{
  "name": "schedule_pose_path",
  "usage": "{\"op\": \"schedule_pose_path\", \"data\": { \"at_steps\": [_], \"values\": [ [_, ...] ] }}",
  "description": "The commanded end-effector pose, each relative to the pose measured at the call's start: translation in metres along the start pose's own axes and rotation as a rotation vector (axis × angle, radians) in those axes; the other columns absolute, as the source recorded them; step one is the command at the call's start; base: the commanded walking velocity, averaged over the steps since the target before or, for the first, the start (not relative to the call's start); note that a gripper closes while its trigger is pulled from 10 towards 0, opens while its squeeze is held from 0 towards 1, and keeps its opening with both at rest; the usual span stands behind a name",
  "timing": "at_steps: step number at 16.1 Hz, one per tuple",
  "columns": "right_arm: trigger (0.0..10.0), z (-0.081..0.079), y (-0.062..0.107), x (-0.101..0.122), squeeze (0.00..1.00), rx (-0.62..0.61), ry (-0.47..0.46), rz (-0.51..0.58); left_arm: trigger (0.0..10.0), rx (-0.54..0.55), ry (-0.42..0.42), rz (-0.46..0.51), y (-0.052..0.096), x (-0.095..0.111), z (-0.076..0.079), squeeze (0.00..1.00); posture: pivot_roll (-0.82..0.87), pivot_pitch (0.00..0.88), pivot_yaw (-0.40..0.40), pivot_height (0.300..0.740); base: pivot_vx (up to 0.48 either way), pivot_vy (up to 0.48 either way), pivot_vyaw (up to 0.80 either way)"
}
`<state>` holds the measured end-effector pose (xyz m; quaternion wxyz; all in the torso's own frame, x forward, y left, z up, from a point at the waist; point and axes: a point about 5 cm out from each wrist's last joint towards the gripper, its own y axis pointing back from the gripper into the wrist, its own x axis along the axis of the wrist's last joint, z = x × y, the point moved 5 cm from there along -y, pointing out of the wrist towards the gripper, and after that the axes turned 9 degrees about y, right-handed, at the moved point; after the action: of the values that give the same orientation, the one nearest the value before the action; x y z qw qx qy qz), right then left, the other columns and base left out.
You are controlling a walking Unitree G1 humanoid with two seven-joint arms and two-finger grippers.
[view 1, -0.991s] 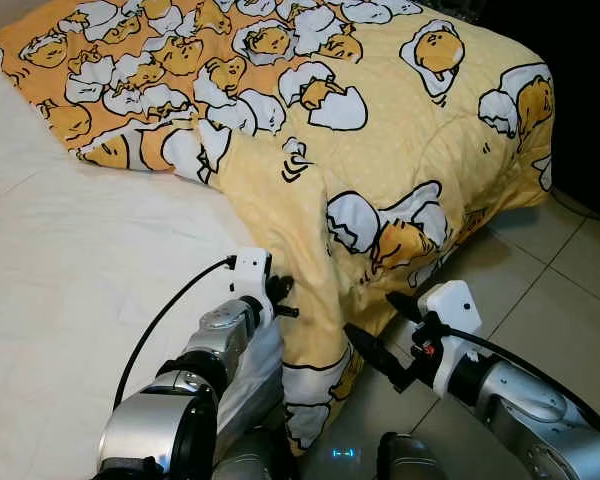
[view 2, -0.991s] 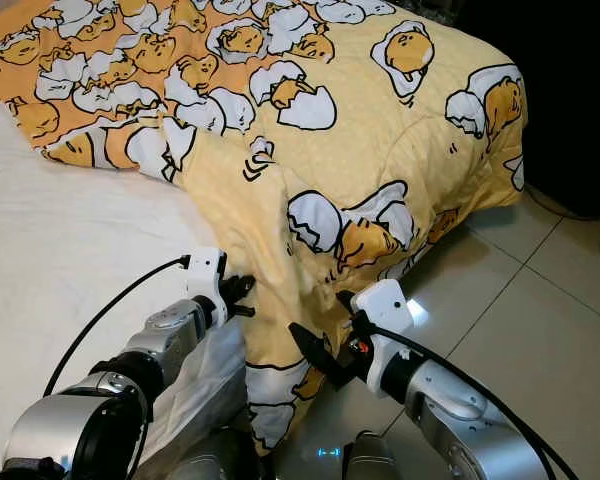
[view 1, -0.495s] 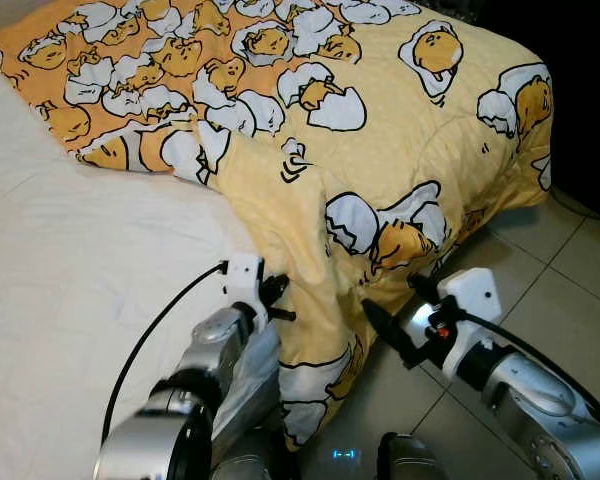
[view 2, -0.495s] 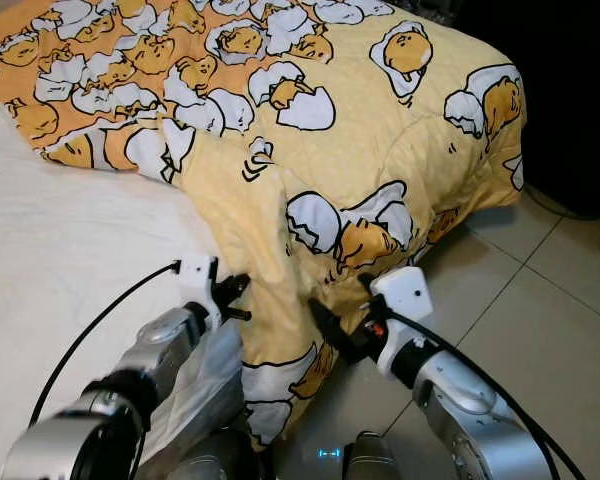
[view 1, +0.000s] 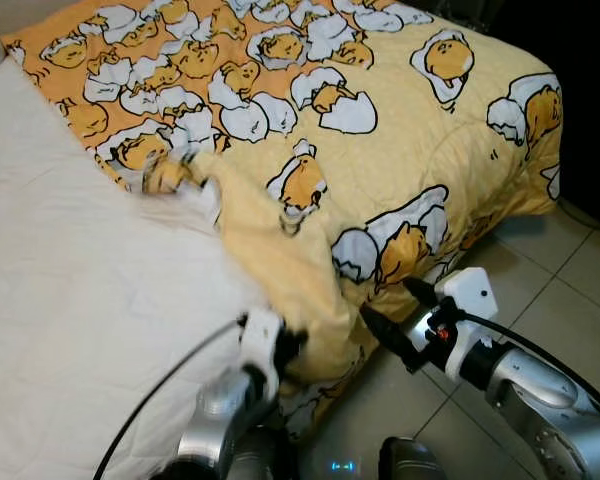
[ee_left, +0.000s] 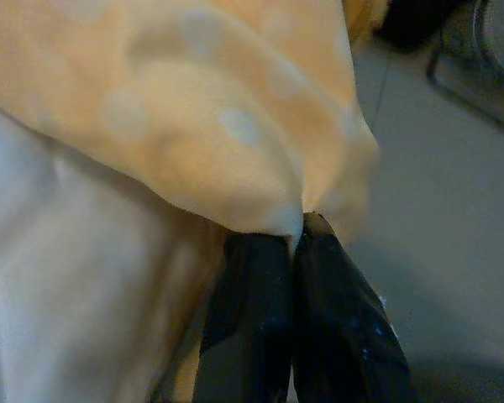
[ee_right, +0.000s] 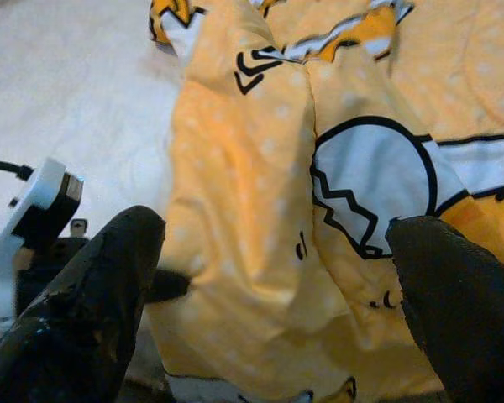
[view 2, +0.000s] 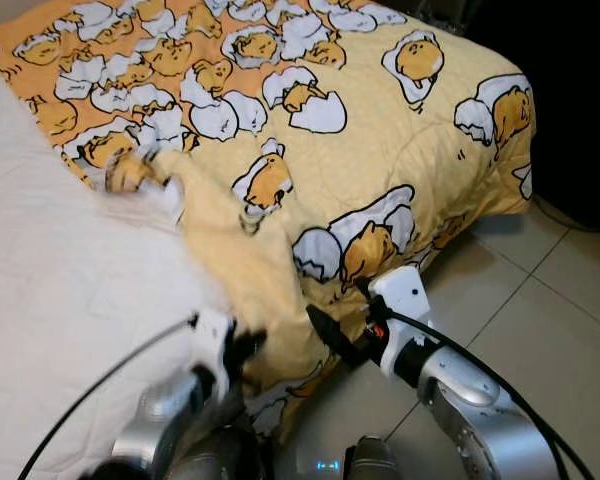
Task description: Clean up the room
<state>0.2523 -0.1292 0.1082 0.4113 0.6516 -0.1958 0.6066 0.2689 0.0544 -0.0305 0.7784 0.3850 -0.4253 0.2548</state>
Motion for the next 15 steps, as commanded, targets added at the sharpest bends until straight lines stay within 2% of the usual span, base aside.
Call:
{"op": "schedule_pose_path", "data": {
  "at_steps": [1,3,6,8,10,13,14,15],
  "values": [
    [10.0,-0.008,-0.001,-0.005,0.0,0.057,-0.018,-0.029,0.0,-0.014,-0.02,-0.049,0.002,-0.012,0.01,0.0,-0.14,0.142,0.124,0.74,0.0,0.0,0.0],
    [10.0,-0.009,0.001,-0.011,0.0,0.086,-0.008,-0.072,0.0,-0.001,-0.025,-0.08,0.006,-0.019,0.01,0.0,-0.13,0.144,0.121,0.74,0.0,0.0,0.0],
    [10.0,-0.012,0.008,-0.018,0.0,0.136,-0.003,-0.12,0.0,-0.01,-0.086,-0.117,0.016,-0.022,0.013,0.0,-0.12,0.144,0.119,0.74,0.0,0.0,0.0],
    [10.0,-0.012,0.01,-0.019,0.0,0.141,-0.009,-0.126,0.0,-0.052,-0.073,-0.163,0.022,-0.03,0.025,0.0,-0.12,0.149,0.116,0.74,0.0,0.0,0.0],
    [10.0,-0.013,0.011,-0.02,0.0,0.15,-0.01,-0.135,0.0,-0.105,-0.072,-0.265,0.03,-0.051,0.042,0.0,-0.12,0.157,0.114,0.74,0.0,0.0,0.0],
    [10.0,-0.015,0.012,-0.021,0.0,0.159,-0.008,-0.141,0.0,-0.115,-0.068,-0.291,0.036,-0.058,0.052,0.0,-0.12,0.163,0.109,0.74,0.0,0.0,0.0],
    [10.0,-0.016,0.012,-0.021,0.0,0.163,-0.007,-0.142,2.4,-0.083,-0.088,-0.284,0.035,-0.056,0.049,0.0,-0.12,0.168,0.109,0.74,0.0,0.0,0.0],
    [10.0,-0.016,0.012,-0.022,0.0,0.166,-0.004,-0.143,10.0,-0.042,-0.08,-0.249,0.031,-0.049,0.044,0.22,-0.13,0.168,0.107,0.74,0.0,0.0,0.0]
  ]
}}
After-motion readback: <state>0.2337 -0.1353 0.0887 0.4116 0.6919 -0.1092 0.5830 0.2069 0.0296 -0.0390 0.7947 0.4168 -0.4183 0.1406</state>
